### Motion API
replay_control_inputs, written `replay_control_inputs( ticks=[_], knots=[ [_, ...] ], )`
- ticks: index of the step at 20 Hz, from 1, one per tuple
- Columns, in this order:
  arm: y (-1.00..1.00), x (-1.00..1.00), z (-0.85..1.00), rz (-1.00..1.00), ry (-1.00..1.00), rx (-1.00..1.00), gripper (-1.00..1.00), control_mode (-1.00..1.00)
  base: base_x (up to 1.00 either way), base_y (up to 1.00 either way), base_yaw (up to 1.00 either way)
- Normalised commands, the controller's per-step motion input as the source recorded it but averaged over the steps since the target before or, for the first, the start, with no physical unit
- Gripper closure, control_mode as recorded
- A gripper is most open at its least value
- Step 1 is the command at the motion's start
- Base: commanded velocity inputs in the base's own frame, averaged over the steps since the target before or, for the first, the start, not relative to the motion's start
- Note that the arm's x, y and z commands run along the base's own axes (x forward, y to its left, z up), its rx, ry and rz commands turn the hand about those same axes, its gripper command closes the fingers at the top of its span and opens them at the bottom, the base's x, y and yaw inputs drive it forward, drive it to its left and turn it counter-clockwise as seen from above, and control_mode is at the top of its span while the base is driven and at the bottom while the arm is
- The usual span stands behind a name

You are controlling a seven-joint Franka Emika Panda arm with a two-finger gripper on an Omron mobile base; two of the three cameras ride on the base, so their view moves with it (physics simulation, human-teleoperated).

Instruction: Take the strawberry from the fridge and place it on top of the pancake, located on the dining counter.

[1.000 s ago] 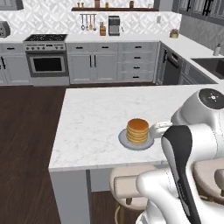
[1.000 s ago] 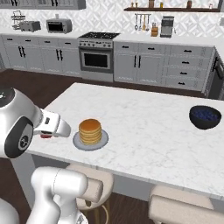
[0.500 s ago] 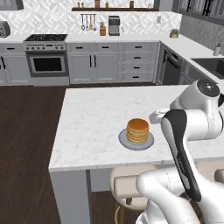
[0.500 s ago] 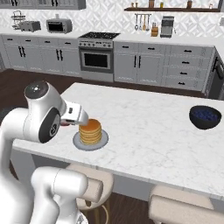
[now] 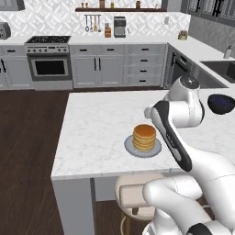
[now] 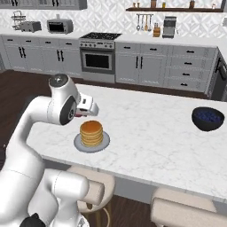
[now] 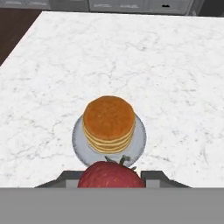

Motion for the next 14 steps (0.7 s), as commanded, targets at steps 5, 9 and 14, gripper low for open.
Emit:
replay_control_inputs(
  ticks=[5,9,14],
  knots=[
    [0.01,0.79,-0.6,-0.01,0.03,-0.03,1.0,-1.0,0.0,0.0,0.0],
    [0.0,0.46,-0.52,0.0,0.04,-0.01,1.0,-1.0,0.0,0.0,0.0],
    [0.0,0.15,-0.42,0.0,0.08,0.0,1.0,-1.0,0.0,0.0,0.0]
  ],
)
